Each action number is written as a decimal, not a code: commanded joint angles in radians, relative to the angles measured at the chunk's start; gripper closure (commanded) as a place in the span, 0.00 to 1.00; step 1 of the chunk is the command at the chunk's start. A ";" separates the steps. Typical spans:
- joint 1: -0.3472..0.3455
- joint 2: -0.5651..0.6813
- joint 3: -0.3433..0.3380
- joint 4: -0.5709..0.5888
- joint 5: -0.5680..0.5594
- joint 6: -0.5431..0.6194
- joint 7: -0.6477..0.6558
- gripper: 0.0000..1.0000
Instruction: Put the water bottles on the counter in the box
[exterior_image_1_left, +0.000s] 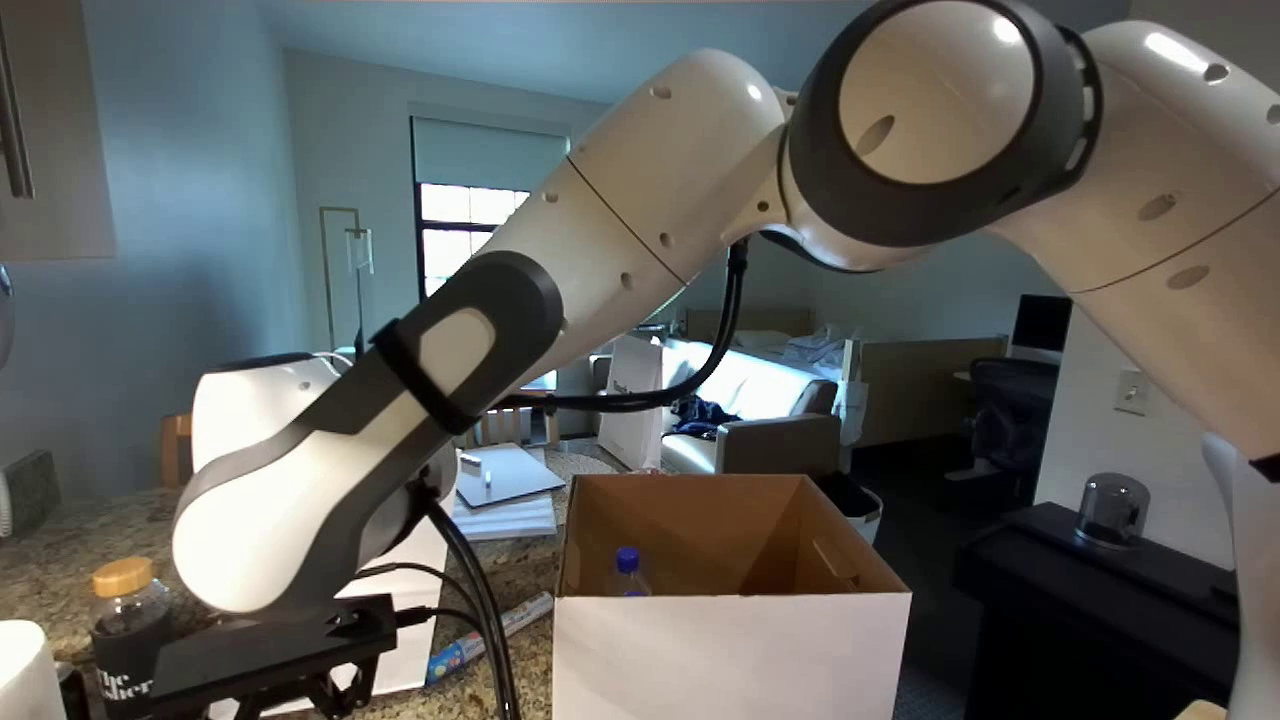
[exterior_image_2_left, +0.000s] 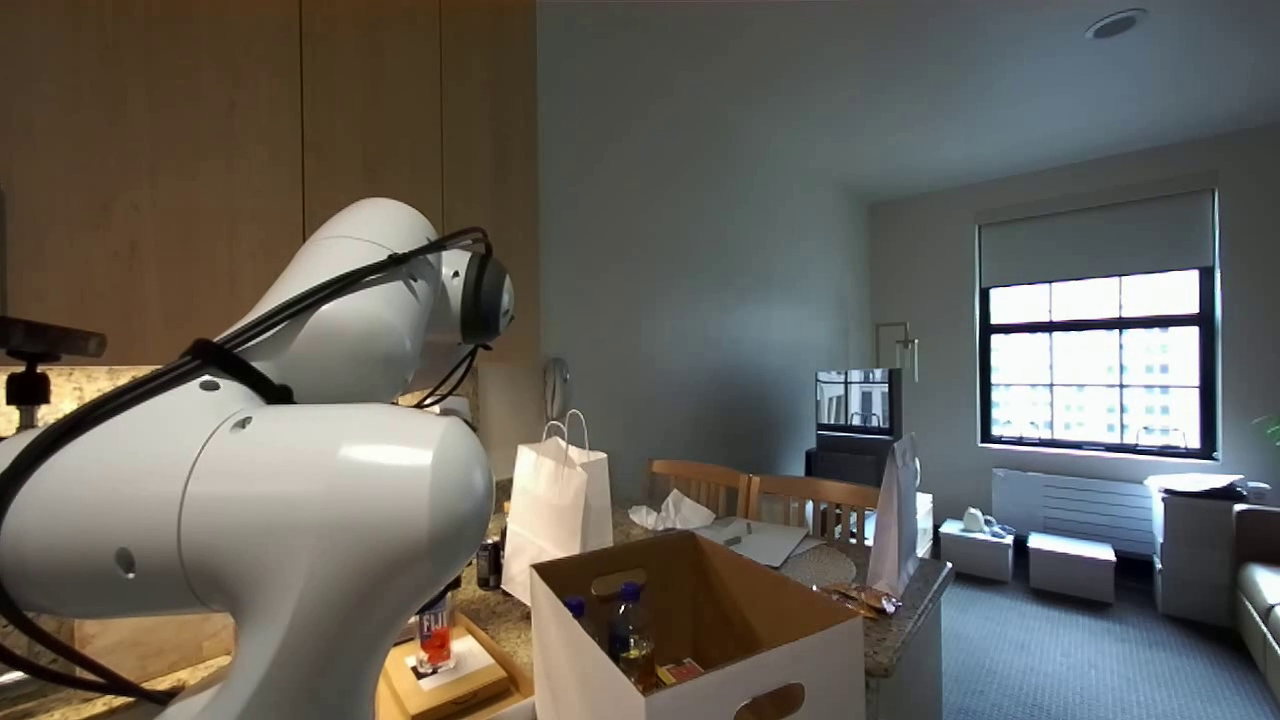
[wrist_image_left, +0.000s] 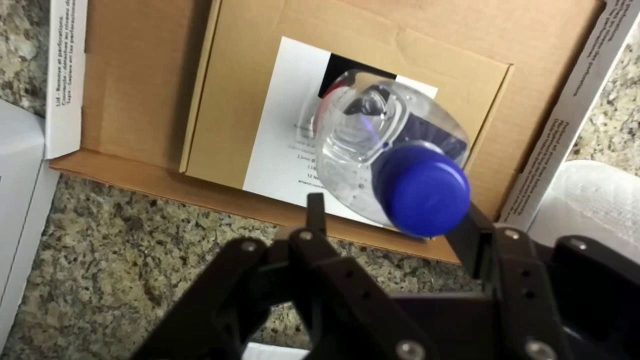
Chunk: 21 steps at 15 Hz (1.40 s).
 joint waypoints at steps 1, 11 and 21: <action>-0.021 0.009 0.016 0.032 0.070 -0.064 -0.077 0.66; -0.013 0.005 0.007 0.063 0.089 -0.152 -0.078 0.71; -0.008 0.004 0.031 0.063 0.094 -0.168 -0.096 0.10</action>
